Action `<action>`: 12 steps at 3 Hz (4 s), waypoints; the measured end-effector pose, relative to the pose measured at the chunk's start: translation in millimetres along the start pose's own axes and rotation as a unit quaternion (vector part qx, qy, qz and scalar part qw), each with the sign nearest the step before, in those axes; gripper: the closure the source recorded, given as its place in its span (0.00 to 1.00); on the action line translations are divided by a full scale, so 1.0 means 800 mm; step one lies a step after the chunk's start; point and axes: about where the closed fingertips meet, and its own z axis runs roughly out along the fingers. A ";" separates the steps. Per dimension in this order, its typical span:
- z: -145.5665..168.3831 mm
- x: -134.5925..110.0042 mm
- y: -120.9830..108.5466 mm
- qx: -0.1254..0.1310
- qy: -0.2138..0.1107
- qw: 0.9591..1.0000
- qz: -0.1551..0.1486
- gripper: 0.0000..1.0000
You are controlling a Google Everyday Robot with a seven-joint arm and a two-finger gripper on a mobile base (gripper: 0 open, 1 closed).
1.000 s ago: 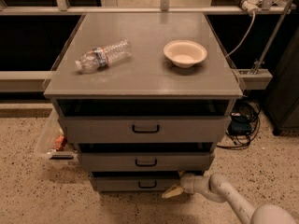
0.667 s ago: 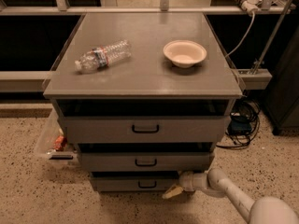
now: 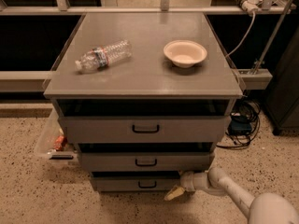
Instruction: Open bottom drawer
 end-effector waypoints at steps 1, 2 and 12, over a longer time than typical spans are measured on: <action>0.003 0.001 0.003 -0.001 -0.003 1.000 0.005 0.00; 0.022 0.010 0.021 -0.026 -0.022 0.998 0.046 0.00; -0.033 0.020 0.120 -0.177 0.048 0.970 0.159 0.00</action>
Offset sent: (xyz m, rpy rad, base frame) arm -0.0283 0.0336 -0.0345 0.1826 0.2066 0.0024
